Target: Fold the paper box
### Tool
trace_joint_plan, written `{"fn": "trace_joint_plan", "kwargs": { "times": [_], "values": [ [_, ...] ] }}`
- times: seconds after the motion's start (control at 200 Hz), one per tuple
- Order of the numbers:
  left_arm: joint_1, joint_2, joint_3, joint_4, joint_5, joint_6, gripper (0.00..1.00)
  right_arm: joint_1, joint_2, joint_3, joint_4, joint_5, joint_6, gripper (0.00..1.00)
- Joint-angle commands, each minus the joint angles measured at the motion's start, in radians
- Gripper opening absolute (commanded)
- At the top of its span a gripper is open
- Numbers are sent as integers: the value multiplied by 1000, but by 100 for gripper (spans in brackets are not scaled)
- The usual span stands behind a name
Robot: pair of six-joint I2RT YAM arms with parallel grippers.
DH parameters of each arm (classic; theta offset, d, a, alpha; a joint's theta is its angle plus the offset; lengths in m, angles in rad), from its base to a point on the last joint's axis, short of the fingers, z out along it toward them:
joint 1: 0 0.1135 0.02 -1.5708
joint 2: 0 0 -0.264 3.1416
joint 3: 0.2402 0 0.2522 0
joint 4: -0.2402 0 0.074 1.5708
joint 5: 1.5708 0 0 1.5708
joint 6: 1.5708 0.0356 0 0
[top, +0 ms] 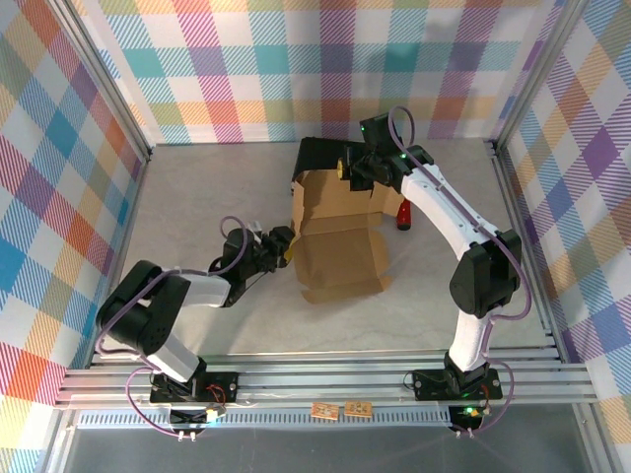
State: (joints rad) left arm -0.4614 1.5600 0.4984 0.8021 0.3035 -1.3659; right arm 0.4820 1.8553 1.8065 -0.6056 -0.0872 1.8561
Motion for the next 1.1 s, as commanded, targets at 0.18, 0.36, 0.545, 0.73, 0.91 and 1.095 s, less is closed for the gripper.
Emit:
{"fn": "trace_joint_plan", "kwargs": {
  "times": [0.18, 0.36, 0.545, 0.73, 0.91, 1.095],
  "values": [
    [-49, -248, 98, -475, -163, 226, 54, 6, -18, -25, 27, -31, 37, 0],
    [-51, -196, 122, -464, -128, 240, 54, 7, -16, -27, 27, -42, 38, 0],
    [-51, -269, 130, -552, -177, 278, 56, 6, -20, -46, 37, -40, 37, 0],
    [-51, -330, 103, -593, -197, 288, 58, 7, -25, -73, 51, -49, 38, 0],
    [-49, -378, 69, -559, -182, 279, 59, 7, -24, -68, 51, -49, 39, 0],
    [-51, -362, 65, -521, -129, 260, 59, 7, -27, -73, 53, -43, 42, 0]
  ]
}}
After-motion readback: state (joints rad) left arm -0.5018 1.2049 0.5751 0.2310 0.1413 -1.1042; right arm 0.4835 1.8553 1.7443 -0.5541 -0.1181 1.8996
